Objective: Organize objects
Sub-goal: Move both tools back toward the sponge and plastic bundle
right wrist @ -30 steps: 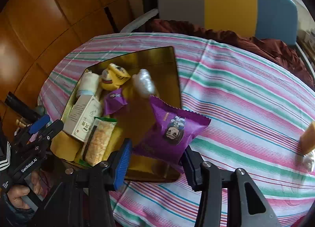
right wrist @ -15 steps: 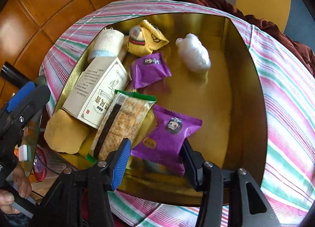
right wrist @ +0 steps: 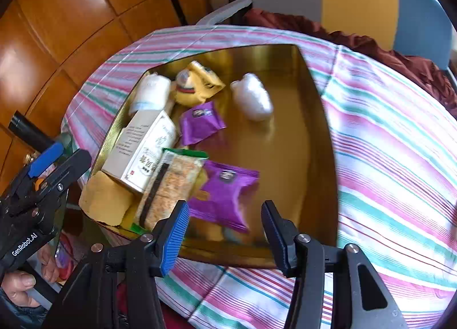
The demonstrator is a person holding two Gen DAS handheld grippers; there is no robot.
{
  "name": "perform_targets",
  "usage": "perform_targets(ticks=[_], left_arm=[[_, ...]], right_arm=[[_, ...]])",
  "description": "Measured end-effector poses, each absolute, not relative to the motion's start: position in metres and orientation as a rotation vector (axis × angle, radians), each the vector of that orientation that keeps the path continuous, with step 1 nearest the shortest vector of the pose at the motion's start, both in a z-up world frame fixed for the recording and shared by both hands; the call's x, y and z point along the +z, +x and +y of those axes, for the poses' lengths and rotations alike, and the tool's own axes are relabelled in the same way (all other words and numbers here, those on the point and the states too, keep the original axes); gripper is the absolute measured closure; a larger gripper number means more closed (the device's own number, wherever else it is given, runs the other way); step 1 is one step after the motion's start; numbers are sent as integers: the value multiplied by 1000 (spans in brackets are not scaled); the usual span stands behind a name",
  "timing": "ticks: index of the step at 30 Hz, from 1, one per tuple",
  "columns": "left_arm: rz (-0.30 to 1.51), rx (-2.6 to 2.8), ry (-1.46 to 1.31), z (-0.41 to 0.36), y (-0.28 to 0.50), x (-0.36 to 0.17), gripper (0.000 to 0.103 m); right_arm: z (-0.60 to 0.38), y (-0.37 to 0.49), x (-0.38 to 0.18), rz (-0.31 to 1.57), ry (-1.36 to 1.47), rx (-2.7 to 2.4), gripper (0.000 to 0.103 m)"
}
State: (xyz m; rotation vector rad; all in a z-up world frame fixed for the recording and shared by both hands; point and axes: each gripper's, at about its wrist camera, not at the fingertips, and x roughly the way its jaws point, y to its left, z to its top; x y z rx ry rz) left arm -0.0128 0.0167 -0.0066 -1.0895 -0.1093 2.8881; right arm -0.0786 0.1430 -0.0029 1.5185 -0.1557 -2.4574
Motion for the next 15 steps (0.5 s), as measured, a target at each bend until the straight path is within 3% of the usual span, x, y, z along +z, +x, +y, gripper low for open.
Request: perform_targets(ticks=[15], left_arm=[[27, 2784, -1049, 64, -8, 2, 14]], right_arm=[[268, -52, 17, -426, 1539, -2713, 50]])
